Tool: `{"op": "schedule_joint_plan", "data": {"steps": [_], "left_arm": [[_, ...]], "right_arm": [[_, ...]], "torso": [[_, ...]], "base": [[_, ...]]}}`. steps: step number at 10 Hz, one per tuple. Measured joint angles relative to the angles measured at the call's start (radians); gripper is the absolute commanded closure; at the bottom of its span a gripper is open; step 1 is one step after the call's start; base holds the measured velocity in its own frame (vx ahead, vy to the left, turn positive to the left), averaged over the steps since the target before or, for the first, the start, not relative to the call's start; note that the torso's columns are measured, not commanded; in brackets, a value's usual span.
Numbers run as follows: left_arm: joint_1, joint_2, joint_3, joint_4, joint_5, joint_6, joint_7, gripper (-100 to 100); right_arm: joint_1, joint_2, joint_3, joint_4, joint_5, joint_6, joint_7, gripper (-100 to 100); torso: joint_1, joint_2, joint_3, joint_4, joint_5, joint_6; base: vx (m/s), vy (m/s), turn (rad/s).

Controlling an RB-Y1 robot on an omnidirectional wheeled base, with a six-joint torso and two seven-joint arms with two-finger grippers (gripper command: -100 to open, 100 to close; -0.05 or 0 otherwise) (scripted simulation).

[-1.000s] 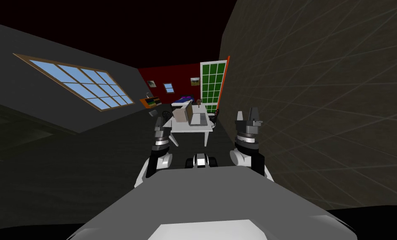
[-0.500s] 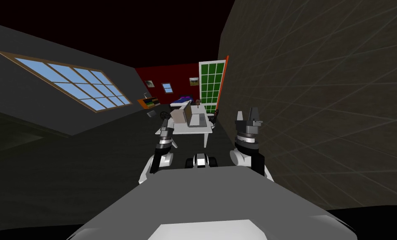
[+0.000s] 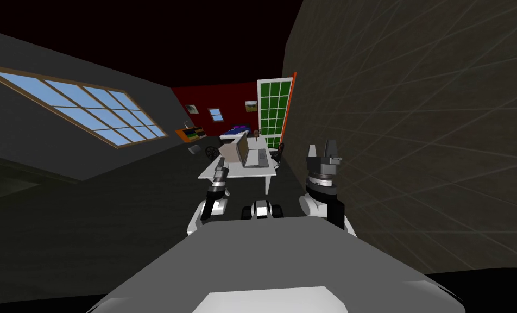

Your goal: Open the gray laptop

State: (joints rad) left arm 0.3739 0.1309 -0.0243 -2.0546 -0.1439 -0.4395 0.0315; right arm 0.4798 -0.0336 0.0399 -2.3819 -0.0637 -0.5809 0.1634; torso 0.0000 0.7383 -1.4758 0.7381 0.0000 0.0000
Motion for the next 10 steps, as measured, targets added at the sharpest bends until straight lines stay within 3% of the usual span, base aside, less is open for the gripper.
{"op": "schedule_joint_plan", "data": {"steps": [4,10], "left_arm": [[-0.046,0.044,0.010,0.110,-0.038,0.034,-0.040,-100],[-0.076,0.101,0.014,0.232,-0.087,0.058,-0.094,-100]], "right_arm": [[0.000,0.000,0.000,0.000,0.000,0.000,0.000,0],[0.000,0.000,0.000,0.000,0.000,0.000,0.000,0]], "torso": [[0.000,-0.001,-0.001,0.000,0.000,0.000],[0.000,-0.001,-0.001,0.000,0.000,0.000]], "base": [[0.096,-0.016,-0.046],[0.074,-0.005,-0.040]]}}
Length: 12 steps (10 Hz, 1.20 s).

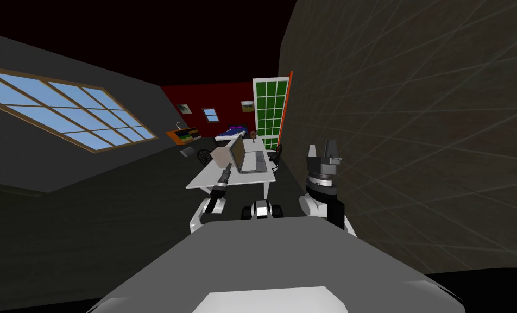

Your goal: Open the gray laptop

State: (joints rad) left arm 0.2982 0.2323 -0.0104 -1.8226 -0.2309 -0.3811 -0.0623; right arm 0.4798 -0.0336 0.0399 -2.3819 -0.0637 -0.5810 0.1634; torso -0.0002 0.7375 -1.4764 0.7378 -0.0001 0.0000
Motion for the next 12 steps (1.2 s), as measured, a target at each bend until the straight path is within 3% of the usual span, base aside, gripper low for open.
{"op": "schedule_joint_plan", "data": {"steps": [4,7,8,9,10,12], "left_arm": [[-0.034,0.039,0.005,0.089,-0.034,0.028,-0.036,-100],[-0.034,0.051,0.007,0.059,-0.033,0.059,-0.028,-100],[-0.034,0.051,0.007,0.057,-0.033,0.063,-0.027,100],[-0.036,0.047,0.007,0.075,-0.033,0.048,-0.030,100],[-0.035,0.047,0.008,0.078,-0.033,0.044,-0.032,-100],[-0.031,0.065,0.013,0.099,-0.038,0.074,-0.036,-100]], "right_arm": [[0.000,0.000,0.000,0.000,0.000,0.000,0.000,0],[0.000,0.000,0.000,0.000,0.000,0.000,0.000,0],[0.000,0.000,0.000,0.000,0.000,0.000,0.000,0],[0.000,0.000,0.000,0.000,0.000,0.000,0.000,0],[0.000,0.000,0.000,0.000,0.000,0.000,0.000,0],[0.000,0.000,0.000,0.000,0.000,0.000,0.000,0]], "torso": [[0.001,0.002,0.001,0.001,0.000,0.000],[-0.001,-0.002,-0.001,-0.001,0.000,0.000],[0.000,0.001,0.000,0.000,0.000,0.000],[0.002,0.007,0.004,0.002,0.001,0.000],[0.000,0.005,0.003,0.002,0.000,0.001],[-0.004,-0.001,-0.001,0.000,-0.001,0.000]], "base": [[0.068,-0.004,-0.028],[0.080,-0.015,-0.022],[-0.055,0.012,0.048],[-0.036,0.010,0.020],[0.011,-0.047,0.000],[0.010,-0.083,0.007]]}}
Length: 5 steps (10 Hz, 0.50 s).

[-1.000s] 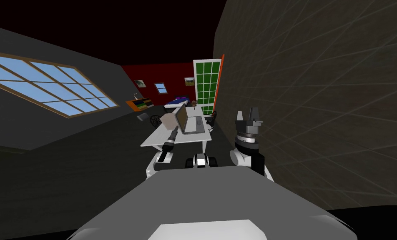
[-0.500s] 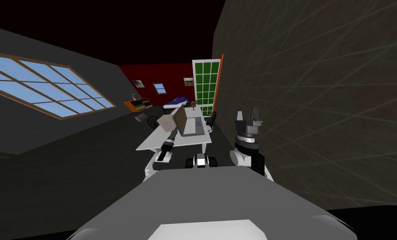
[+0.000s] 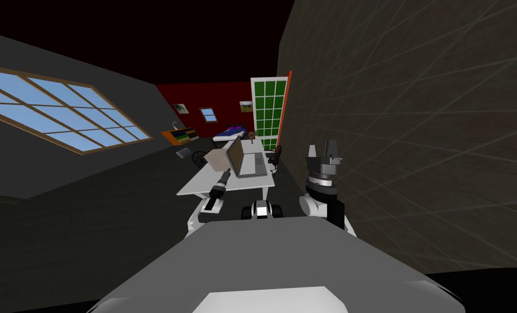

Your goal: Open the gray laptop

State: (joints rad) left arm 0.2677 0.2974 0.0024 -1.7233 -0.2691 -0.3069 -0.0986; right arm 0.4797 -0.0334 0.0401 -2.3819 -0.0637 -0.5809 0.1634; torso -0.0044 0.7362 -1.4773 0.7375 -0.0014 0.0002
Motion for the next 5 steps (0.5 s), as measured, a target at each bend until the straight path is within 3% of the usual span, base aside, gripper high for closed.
{"op": "schedule_joint_plan", "data": {"steps": [5], "left_arm": [[-0.016,0.016,0.011,0.097,-0.021,0.056,-0.029,-100]], "right_arm": [[0.000,0.000,0.000,0.000,0.000,0.000,0.000,0]], "torso": [[0.003,0.002,0.002,0.001,0.001,0.000]], "base": [[0.014,-0.086,0.002]]}}
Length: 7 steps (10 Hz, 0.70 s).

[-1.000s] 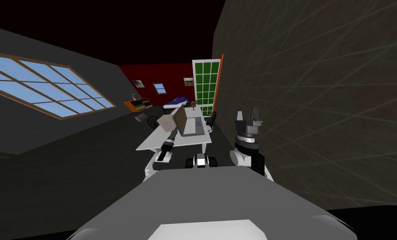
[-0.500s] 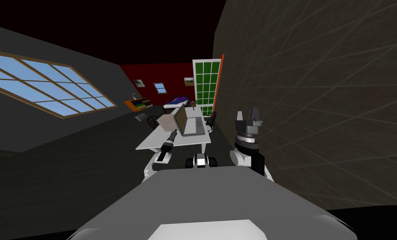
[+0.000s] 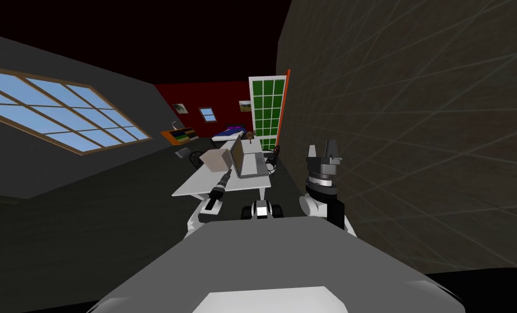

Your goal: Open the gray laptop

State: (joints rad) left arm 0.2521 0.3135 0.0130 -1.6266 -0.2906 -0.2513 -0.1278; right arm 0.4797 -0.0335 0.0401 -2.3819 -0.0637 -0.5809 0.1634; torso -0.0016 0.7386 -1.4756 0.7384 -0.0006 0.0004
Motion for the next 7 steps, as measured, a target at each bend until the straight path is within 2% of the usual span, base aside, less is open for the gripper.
{"op": "schedule_joint_plan", "data": {"steps": [3,4,6,7], "left_arm": [[0.005,0.017,0.007,0.049,-0.014,0.039,-0.019,-100],[0.005,0.018,0.007,0.050,-0.014,0.044,-0.019,-100],[0.013,0.029,0.059,0.075,-0.038,0.026,0.019,-100],[0.014,0.035,0.090,0.094,-0.056,0.012,0.047,-100]], "right_arm": [[0.000,0.000,0.000,0.000,0.000,0.000,0.000,0],[0.000,0.000,0.000,0.000,0.000,0.000,0.000,0],[0.000,0.000,0.000,0.000,0.000,0.000,0.000,0],[0.000,0.000,0.000,0.000,0.000,0.000,0.000,0]], "torso": [[0.003,-0.001,-0.001,0.000,0.001,0.000],[0.005,0.000,0.000,0.000,0.001,0.000],[0.002,0.002,0.001,0.000,0.001,0.000],[0.000,0.002,0.001,0.000,0.000,0.000]], "base": [[0.018,-0.073,0.006],[-0.017,-0.033,-0.203],[-0.043,-0.053,-0.348],[-0.040,-0.045,-0.063]]}}
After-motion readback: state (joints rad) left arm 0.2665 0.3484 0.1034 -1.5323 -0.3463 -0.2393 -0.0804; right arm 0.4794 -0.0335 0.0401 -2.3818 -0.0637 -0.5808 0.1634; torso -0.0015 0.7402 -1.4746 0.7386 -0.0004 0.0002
